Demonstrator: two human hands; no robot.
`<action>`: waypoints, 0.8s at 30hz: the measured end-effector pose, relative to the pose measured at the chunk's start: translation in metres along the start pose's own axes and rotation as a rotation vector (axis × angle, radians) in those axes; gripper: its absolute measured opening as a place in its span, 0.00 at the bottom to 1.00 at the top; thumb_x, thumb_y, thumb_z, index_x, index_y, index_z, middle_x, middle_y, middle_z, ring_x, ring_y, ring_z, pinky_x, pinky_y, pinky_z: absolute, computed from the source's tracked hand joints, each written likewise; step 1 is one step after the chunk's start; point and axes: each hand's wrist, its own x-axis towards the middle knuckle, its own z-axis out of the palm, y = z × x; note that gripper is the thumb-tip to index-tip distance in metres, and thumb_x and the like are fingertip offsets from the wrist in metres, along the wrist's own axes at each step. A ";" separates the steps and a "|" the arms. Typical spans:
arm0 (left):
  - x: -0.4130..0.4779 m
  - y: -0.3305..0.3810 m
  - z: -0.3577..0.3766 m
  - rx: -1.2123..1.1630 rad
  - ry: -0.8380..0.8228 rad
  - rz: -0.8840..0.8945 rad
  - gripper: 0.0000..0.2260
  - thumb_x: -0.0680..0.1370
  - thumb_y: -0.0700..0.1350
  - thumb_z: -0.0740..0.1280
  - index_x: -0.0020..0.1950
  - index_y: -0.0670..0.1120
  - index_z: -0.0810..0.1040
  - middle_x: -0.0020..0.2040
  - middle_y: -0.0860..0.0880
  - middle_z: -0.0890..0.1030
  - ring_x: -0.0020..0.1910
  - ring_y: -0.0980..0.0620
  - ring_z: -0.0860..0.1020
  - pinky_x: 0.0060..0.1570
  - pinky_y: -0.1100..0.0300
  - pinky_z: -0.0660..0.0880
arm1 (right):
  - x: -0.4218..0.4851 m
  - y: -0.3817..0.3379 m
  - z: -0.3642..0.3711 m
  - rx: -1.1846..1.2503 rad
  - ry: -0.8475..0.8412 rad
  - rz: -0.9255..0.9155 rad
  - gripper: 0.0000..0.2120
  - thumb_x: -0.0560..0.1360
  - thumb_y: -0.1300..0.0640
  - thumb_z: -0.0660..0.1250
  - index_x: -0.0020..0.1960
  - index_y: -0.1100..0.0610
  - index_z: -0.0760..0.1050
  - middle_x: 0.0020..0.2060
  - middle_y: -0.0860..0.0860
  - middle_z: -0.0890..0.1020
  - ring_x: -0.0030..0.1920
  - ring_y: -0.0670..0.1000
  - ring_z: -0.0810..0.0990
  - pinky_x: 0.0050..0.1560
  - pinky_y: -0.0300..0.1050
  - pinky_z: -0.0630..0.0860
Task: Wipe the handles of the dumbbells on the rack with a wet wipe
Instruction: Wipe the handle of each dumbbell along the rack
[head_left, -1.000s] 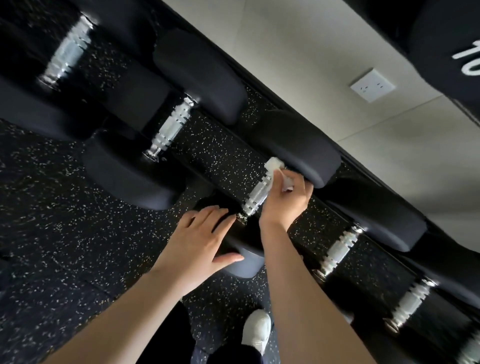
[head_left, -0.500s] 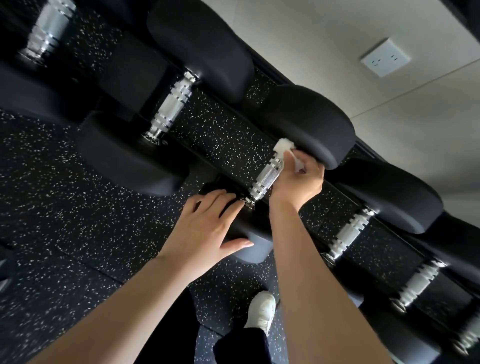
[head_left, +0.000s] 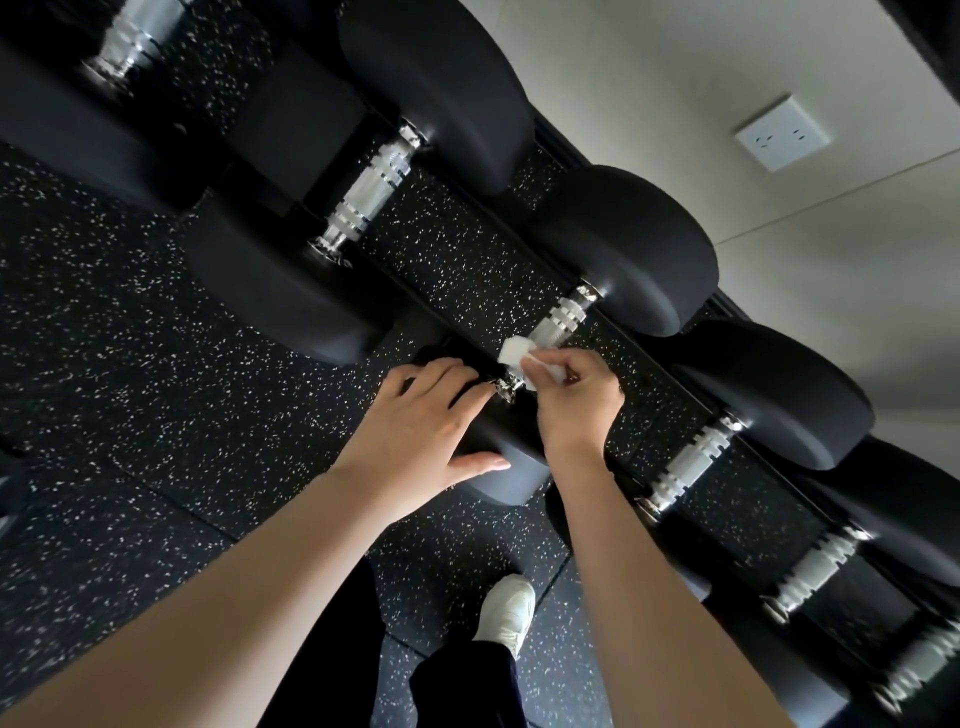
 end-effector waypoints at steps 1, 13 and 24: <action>0.000 0.000 0.000 0.001 0.005 -0.001 0.30 0.73 0.65 0.54 0.61 0.45 0.77 0.59 0.46 0.78 0.62 0.44 0.75 0.56 0.51 0.63 | -0.001 0.001 -0.001 -0.005 -0.022 0.003 0.05 0.67 0.63 0.75 0.39 0.56 0.81 0.44 0.50 0.81 0.39 0.37 0.75 0.40 0.21 0.67; -0.001 0.001 0.001 0.013 0.008 0.004 0.30 0.74 0.65 0.54 0.60 0.44 0.77 0.59 0.46 0.78 0.62 0.44 0.74 0.56 0.51 0.63 | -0.010 0.011 -0.008 -0.007 -0.227 0.190 0.05 0.67 0.59 0.75 0.39 0.51 0.81 0.38 0.45 0.81 0.39 0.42 0.78 0.41 0.29 0.73; -0.002 0.000 0.003 0.016 0.021 0.015 0.30 0.74 0.65 0.54 0.62 0.44 0.76 0.60 0.45 0.77 0.63 0.44 0.73 0.57 0.50 0.64 | -0.011 0.021 -0.007 0.276 -0.085 0.307 0.09 0.68 0.66 0.73 0.38 0.54 0.79 0.32 0.50 0.80 0.29 0.38 0.77 0.38 0.31 0.75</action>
